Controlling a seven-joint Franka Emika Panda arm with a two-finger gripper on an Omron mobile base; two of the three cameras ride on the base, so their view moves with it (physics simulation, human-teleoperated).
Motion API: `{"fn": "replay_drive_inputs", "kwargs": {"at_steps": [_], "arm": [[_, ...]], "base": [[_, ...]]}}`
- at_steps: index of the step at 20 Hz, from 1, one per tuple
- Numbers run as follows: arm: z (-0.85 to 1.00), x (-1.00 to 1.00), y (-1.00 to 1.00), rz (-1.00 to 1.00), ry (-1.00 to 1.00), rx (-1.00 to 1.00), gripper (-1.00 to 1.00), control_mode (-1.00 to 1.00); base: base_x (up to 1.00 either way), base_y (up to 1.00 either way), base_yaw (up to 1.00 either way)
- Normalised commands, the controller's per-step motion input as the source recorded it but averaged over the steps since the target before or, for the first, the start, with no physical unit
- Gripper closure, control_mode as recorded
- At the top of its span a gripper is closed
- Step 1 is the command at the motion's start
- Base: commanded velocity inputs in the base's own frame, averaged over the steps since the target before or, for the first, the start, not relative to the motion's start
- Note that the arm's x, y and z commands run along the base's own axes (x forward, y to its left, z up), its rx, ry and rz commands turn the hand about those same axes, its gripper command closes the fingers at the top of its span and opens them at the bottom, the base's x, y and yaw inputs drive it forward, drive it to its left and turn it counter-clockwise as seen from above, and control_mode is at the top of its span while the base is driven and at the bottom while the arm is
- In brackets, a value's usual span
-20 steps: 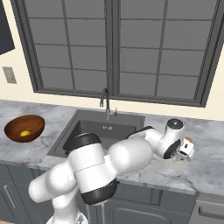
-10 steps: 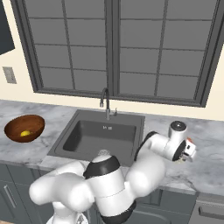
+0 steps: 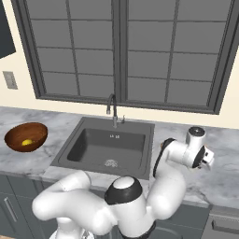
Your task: There is a mixed pile of frozen fruits and vegetables on the counter. Locate all the frozen vegetables and place the items in a bowl on the counter. Take all the frozen fruits and defrost them in a running sink.
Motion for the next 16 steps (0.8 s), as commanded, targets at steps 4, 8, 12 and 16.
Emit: {"fn": "replay_drive_inputs", "kwargs": {"at_steps": [4,8,12,16], "arm": [[-0.21,0.17,-0.08,0.0,0.04,0.0,1.0,-1.0],[-0.07,0.04,-0.07,0.0,0.0,0.0,1.0,-1.0],[0.01,-0.05,0.08,0.0,-0.05,0.0,1.0,-1.0],[0.04,-0.28,0.3,0.01,-0.17,0.0,1.0,-1.0]], "base": [[0.0,0.0,0.0],[0.0,0.0,0.0],[0.0,0.0,0.0],[0.0,0.0,0.0]]}}
